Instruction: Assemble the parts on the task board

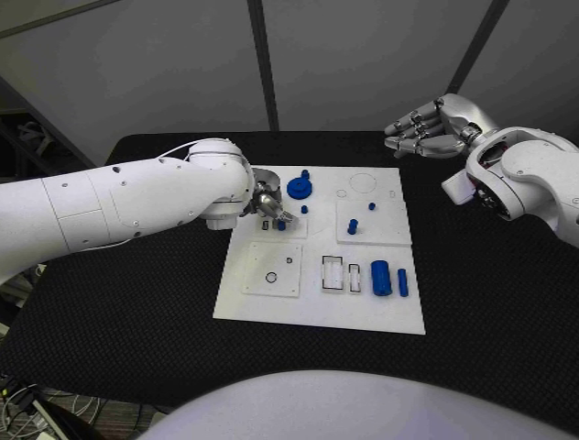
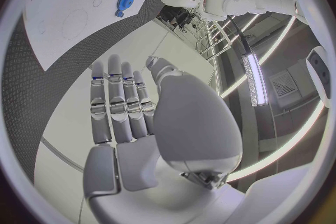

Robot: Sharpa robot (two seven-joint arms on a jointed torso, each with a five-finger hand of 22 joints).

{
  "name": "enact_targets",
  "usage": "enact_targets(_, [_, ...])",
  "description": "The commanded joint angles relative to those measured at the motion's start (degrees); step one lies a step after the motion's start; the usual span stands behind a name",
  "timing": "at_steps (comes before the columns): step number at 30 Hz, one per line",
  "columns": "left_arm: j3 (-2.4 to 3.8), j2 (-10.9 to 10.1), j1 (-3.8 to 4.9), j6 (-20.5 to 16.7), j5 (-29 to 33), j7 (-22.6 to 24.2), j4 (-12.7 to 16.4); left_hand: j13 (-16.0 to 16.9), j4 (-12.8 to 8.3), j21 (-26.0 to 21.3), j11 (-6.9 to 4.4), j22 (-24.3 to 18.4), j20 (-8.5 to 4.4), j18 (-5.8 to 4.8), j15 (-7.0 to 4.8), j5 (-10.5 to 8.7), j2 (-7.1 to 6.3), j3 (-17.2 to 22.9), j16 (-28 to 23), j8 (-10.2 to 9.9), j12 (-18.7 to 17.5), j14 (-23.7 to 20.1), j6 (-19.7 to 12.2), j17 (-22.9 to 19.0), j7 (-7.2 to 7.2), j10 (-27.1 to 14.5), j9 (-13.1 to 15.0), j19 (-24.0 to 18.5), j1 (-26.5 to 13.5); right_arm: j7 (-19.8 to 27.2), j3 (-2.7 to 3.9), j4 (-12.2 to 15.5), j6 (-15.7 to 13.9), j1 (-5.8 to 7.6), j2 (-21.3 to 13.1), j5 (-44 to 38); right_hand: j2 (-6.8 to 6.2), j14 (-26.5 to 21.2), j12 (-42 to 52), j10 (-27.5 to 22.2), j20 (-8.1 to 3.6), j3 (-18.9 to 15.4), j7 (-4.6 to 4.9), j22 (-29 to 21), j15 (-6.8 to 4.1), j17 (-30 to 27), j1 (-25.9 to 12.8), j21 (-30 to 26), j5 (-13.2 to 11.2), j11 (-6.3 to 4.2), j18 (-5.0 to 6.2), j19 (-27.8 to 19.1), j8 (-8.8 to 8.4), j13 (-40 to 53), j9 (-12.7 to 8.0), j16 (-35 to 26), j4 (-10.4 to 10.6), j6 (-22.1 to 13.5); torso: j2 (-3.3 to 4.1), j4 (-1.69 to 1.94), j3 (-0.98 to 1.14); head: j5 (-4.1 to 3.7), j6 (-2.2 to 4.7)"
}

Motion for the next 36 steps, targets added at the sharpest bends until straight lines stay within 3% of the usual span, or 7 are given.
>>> enact_targets(1, [0.03, -0.08, 0.12, 0.55, -0.41, -0.36, -0.12, -0.02, -0.01, 0.21, -0.15, 4.45, -0.02, -0.83, -0.44, -0.17, 0.31, -0.34, 0.26, 0.25, -0.26, 4.70, 0.37, 10.47, -0.16, 0.35, 0.07, 0.46, -0.38, 0.19, 0.04, 0.01, 0.37, 0.13, 0.05, -0.08, 0.17, 0.20, -0.22, -0.07, 0.21, -0.26, 0.13, -0.07, 0.40, 0.09, -0.62, -0.37, 0.36, 0.24, 0.69, 0.39, -0.08, -0.08, -0.02, -0.37, 0.19, -0.11, 0.01, 0.01, 0.03, 0.01, -0.06])
enact_targets(8, [0.03, -0.10, 0.18, 0.68, -0.41, -0.38, -0.43, -0.11, -0.39, 0.13, -0.21, 4.43, -0.11, -0.81, -0.51, -0.08, 0.94, -0.53, 0.25, 0.30, -0.34, 4.70, 0.21, 10.47, -0.22, 0.29, 0.15, 0.44, 0.84, 0.12, 0.04, 0.01, 0.38, 0.13, 0.04, -0.08, 0.20, 0.22, -0.19, -0.04, 0.22, -0.31, 0.10, -0.17, 0.37, 0.10, -0.67, -0.50, 0.38, 0.21, 0.70, 0.49, -0.04, -0.10, 0.00, -0.37, 0.23, -0.08, 0.02, 0.01, 0.00, -0.02, -0.10])
enact_targets(22, [0.03, 0.05, 0.21, 0.65, -0.23, -0.39, -0.48, -0.38, -2.47, -0.19, -0.37, 4.43, -0.14, -0.77, -0.65, 0.24, 3.90, 2.83, 0.24, 0.36, -0.57, 4.71, -0.55, 10.49, -0.37, 0.10, 0.32, 0.36, 7.21, 0.01, 0.04, -0.03, 0.42, 0.13, 0.08, -0.09, 0.20, 0.22, -0.19, -0.04, 0.22, -0.31, 0.10, -0.17, 0.37, 0.10, -0.67, -0.50, 0.38, 0.21, 0.70, 0.49, -0.04, -0.10, 0.00, -0.37, 0.23, -0.08, -0.01, 0.01, 0.04, 0.00, -0.16])
enact_targets(36, [0.03, 0.10, 0.21, 0.53, 0.67, -0.39, -0.40, -0.46, -3.49, -0.31, -0.40, 4.49, -0.10, -0.77, -0.66, 0.31, 4.46, 5.30, 0.23, 0.43, -0.63, 4.71, -0.81, 10.49, -0.39, 0.06, 0.41, 0.36, 8.82, -0.08, 0.04, -0.04, 0.60, 0.13, 0.07, -0.09, 0.27, 0.23, -0.19, -0.05, 0.22, -0.28, 0.08, -0.22, 0.36, 0.11, -0.63, -0.57, 0.42, 0.19, 0.71, 0.55, -0.03, -0.11, 0.00, -0.38, 0.22, -0.08, -0.01, 0.02, 0.02, -0.05, -0.25])
